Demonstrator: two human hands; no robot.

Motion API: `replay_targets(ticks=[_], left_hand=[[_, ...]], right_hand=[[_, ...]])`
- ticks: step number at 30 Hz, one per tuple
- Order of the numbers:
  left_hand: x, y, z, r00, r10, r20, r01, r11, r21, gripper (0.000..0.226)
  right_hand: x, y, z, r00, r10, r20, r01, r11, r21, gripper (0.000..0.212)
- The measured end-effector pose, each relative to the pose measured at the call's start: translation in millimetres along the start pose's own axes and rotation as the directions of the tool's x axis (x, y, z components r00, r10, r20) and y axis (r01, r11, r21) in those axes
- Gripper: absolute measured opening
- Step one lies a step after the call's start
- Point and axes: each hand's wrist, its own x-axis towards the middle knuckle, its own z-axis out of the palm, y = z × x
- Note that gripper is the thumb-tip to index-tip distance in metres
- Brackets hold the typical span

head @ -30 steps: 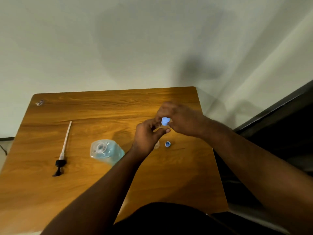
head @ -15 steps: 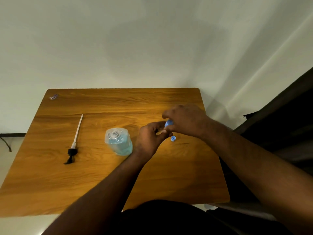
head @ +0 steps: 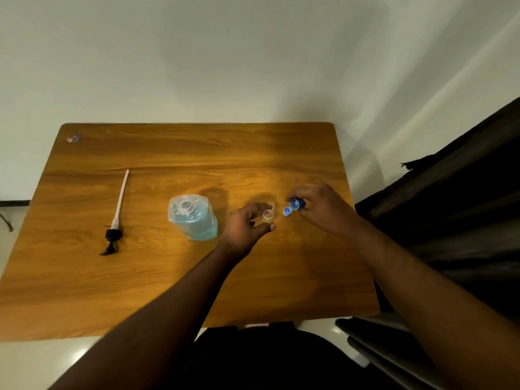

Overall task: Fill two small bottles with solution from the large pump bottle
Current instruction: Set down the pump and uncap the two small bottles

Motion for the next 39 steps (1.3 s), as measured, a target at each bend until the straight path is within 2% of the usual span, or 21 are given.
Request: replay_targets(ticks=[3, 6, 14, 19, 23, 27, 30, 33, 35, 39], left_hand=[[0, -19, 8, 0.997, -0.078, -0.008, 0.078, 0.997, -0.022, 0.031], [2, -34, 17, 0.991, -0.136, 0.010, 0.136, 0.990, -0.028, 0.035], [11, -56, 38, 0.982, -0.187, 0.035, 0.186, 0.982, 0.025, 0.038], [18, -62, 44, 0.980, -0.198, 0.036, 0.196, 0.979, 0.048, 0.039], [21, -68, 48, 0.979, -0.202, 0.037, 0.199, 0.978, 0.053, 0.038], [19, -70, 48, 0.979, -0.197, 0.044, 0.191, 0.976, 0.101, 0.039], [13, -67, 43, 0.983, -0.183, 0.023, 0.180, 0.978, 0.109, 0.042], [-3, -58, 31, 0.992, -0.117, -0.037, 0.121, 0.986, 0.115, 0.044], [-14, -52, 19, 0.993, -0.084, -0.085, 0.091, 0.992, 0.087, 0.044], [-43, -33, -22, 0.991, 0.063, -0.121, -0.059, 0.998, 0.035, 0.045]], right_hand=[[-6, 22, 40, 0.983, 0.176, -0.054, -0.166, 0.974, 0.154, 0.026], [-8, 40, 74, 0.943, 0.318, -0.096, -0.297, 0.937, 0.183, 0.025], [-5, 67, 122, 0.901, 0.427, -0.077, -0.414, 0.899, 0.140, 0.017], [-2, 76, 135, 0.907, 0.420, -0.030, -0.413, 0.902, 0.127, 0.024], [-1, 81, 142, 0.904, 0.426, 0.027, -0.427, 0.904, 0.022, 0.044], [-5, 79, 143, 0.884, 0.468, 0.003, -0.468, 0.883, 0.008, 0.060], [-18, 76, 141, 0.874, 0.485, -0.023, -0.486, 0.871, -0.078, 0.064], [-28, 65, 130, 0.914, 0.395, -0.087, -0.404, 0.902, -0.150, 0.061], [-30, 50, 125, 0.941, 0.324, -0.096, -0.332, 0.940, -0.080, 0.055], [-16, -4, 121, 0.976, 0.201, -0.086, -0.184, 0.967, 0.178, 0.048]])
